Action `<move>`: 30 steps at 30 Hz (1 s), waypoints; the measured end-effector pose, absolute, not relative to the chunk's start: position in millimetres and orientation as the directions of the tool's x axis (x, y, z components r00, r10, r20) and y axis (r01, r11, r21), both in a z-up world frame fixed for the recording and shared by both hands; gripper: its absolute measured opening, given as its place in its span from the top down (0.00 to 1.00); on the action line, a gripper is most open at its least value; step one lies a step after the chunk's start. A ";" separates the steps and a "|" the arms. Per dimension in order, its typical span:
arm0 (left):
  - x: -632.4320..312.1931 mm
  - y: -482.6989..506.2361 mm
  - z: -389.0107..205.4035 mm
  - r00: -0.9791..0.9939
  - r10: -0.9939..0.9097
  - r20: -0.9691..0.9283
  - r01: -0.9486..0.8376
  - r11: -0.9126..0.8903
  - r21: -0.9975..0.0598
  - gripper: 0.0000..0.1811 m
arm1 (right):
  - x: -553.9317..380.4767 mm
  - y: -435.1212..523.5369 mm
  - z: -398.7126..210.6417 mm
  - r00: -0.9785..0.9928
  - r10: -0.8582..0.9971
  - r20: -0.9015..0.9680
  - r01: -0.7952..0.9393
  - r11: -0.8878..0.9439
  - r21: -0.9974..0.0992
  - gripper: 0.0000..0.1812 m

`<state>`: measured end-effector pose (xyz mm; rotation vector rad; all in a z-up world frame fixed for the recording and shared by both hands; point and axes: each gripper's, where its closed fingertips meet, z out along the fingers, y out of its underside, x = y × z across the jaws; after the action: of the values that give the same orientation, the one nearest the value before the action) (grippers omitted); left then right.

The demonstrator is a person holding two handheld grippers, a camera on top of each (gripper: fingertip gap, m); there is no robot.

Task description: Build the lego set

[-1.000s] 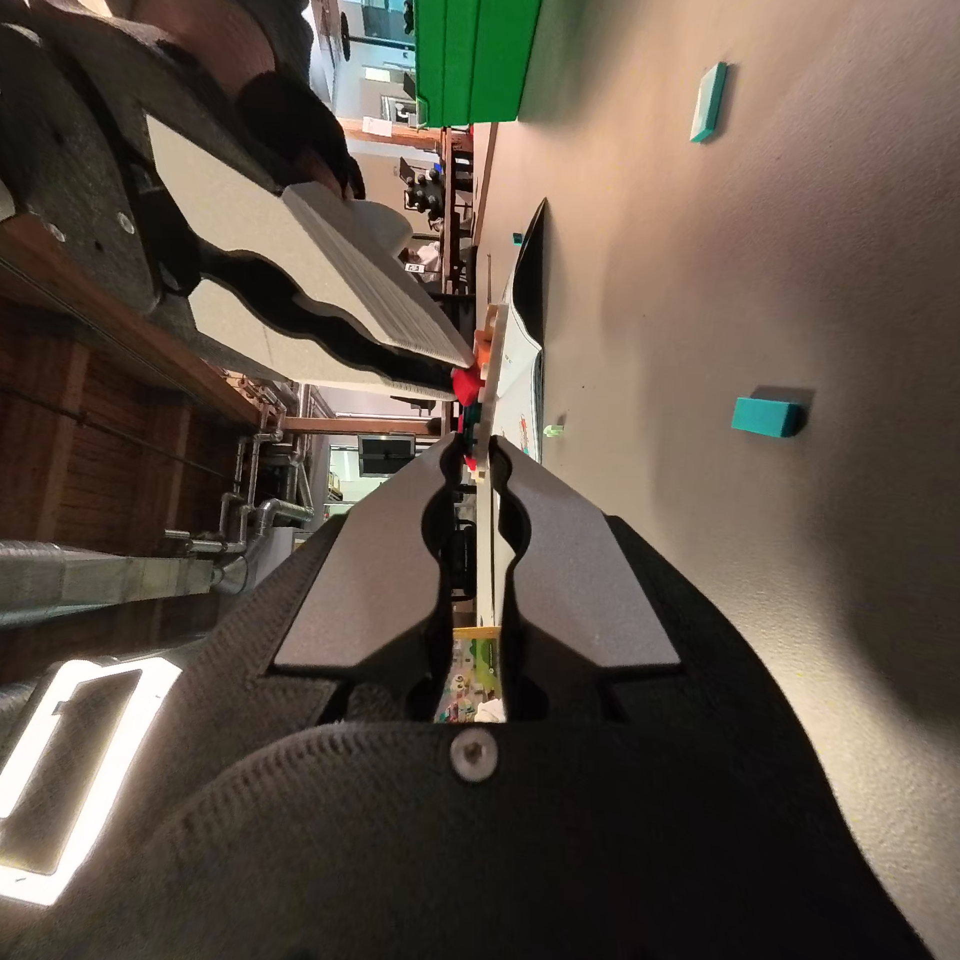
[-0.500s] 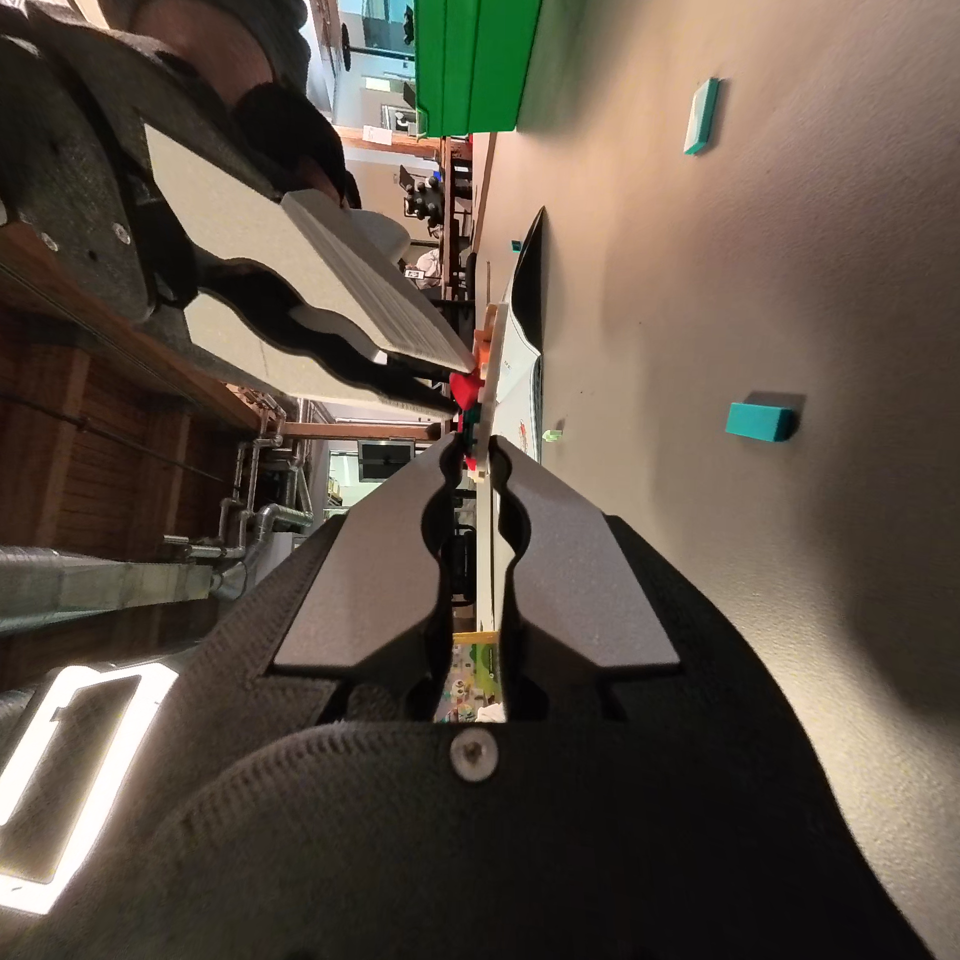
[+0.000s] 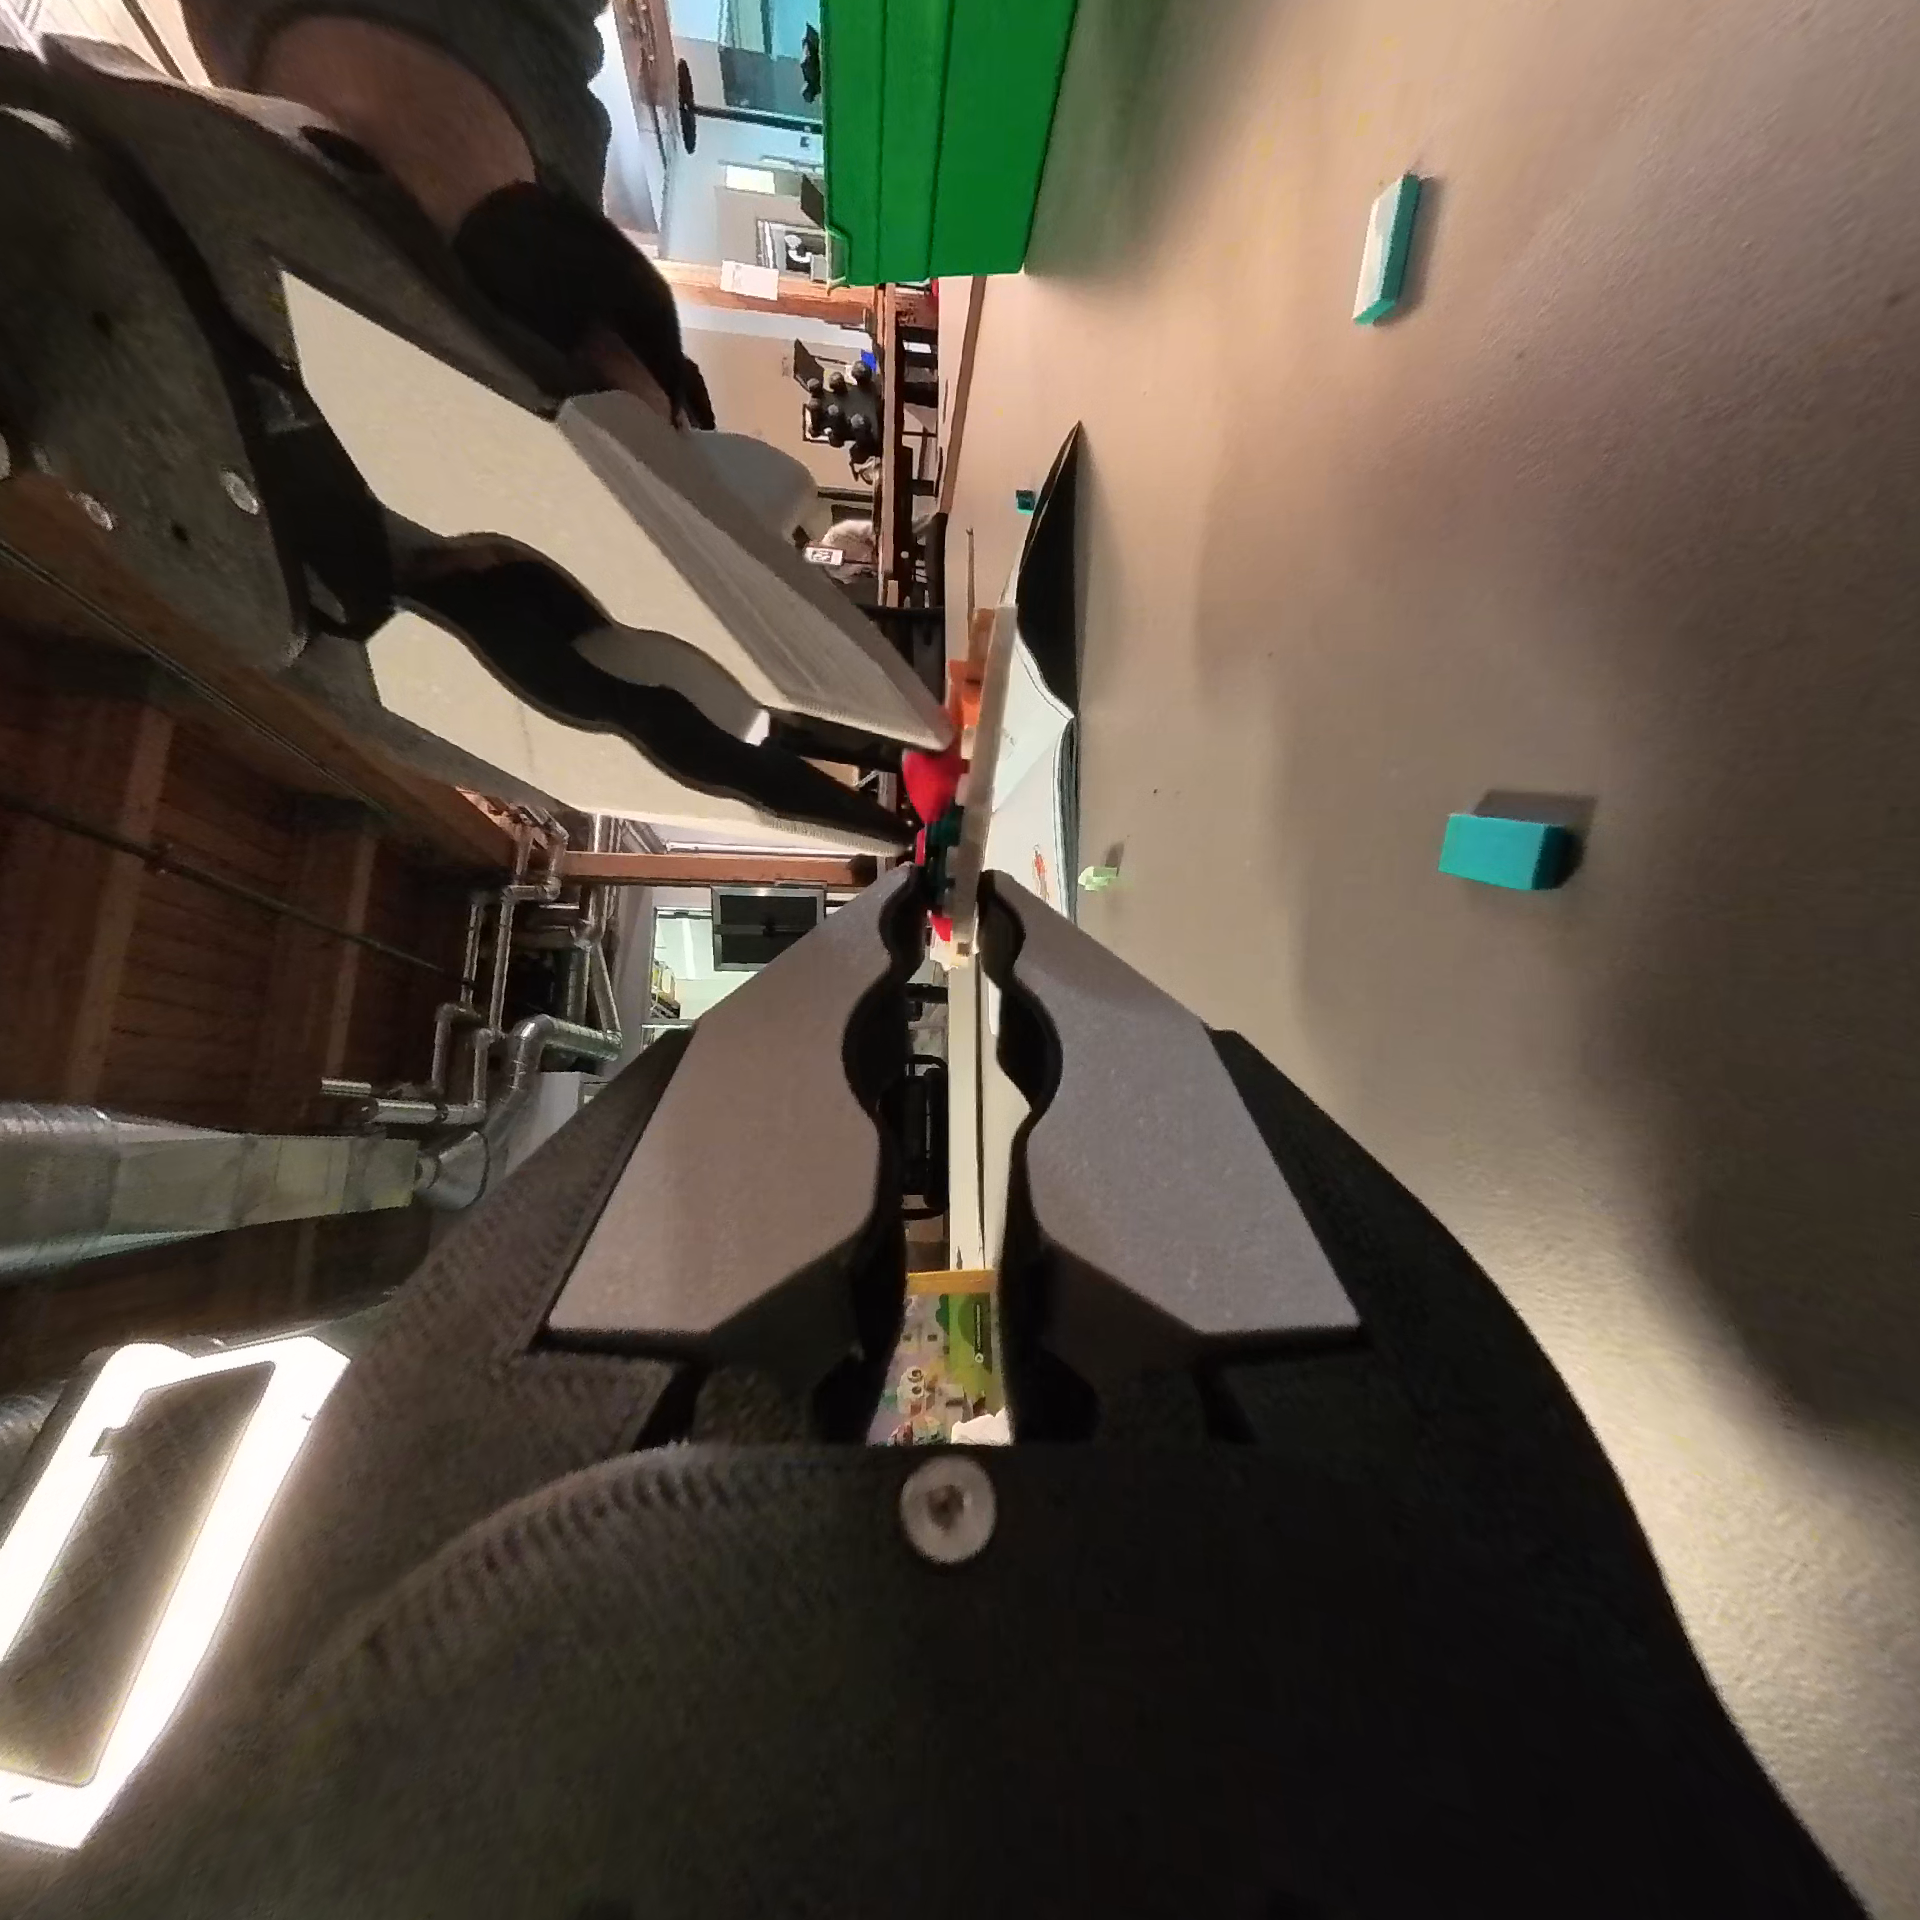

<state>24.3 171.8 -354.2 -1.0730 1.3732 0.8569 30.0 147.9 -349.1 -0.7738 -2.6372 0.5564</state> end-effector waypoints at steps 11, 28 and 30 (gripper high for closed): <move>21.4 172.6 -354.2 0.058 -0.119 -0.991 -0.948 0.305 -0.092 0.96 | 32.1 149.2 -345.8 -0.790 0.575 0.212 0.443 0.775 -0.452 0.91; 20.4 167.5 -330.8 0.115 -0.009 -0.993 -0.942 0.315 -0.112 0.96 | 44.4 148.6 -304.8 -0.325 0.573 0.752 0.217 0.820 -0.530 0.73; 20.8 167.1 -330.1 0.121 -0.007 -0.993 -0.941 0.319 -0.117 0.95 | 45.6 151.4 -302.0 -0.256 0.566 0.784 0.187 0.824 -0.535 0.73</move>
<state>20.8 167.1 -330.1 -1.0147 1.2486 0.8900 45.6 151.4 -302.0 -0.5733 -1.8246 0.4000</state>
